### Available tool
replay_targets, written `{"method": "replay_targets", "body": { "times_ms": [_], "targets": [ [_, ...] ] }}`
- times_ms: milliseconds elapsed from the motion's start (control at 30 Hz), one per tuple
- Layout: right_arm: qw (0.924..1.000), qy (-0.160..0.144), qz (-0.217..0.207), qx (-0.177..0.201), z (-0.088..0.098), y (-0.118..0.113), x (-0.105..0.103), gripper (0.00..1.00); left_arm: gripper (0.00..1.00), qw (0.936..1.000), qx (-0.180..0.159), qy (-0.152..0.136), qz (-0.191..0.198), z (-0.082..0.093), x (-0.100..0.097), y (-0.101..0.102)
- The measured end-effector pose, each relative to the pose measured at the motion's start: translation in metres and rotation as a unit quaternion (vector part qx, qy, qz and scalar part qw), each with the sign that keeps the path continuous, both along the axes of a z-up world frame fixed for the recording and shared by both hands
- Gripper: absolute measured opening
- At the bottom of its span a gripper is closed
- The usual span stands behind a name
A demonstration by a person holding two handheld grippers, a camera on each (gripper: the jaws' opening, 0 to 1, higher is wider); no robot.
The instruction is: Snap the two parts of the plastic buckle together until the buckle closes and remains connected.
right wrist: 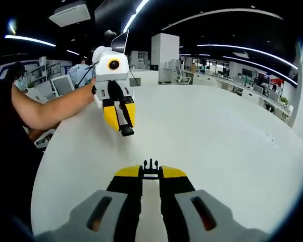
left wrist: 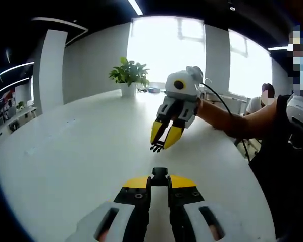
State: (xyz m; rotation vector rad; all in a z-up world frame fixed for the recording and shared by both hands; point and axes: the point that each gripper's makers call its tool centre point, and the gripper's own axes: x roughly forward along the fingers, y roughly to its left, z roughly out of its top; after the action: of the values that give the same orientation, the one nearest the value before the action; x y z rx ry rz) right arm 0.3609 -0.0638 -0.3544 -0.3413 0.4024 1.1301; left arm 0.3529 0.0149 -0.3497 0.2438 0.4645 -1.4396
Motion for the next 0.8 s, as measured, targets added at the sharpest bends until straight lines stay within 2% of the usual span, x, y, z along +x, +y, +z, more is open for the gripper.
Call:
{"method": "replay_targets", "body": {
  "times_ms": [400,800],
  "targets": [
    [0.9999,0.005,-0.009,0.000,-0.0036,-0.0037,0.0033,0.11,0.10,0.9999,0.008,0.008,-0.005,-0.0070,0.0008,-0.0019],
    [0.9998,0.012,-0.013,-0.002,-0.0090,-0.0051,0.0057,0.11,0.10,0.9999,0.006,0.004,-0.011,-0.0056,0.0001,-0.0049]
  ]
}}
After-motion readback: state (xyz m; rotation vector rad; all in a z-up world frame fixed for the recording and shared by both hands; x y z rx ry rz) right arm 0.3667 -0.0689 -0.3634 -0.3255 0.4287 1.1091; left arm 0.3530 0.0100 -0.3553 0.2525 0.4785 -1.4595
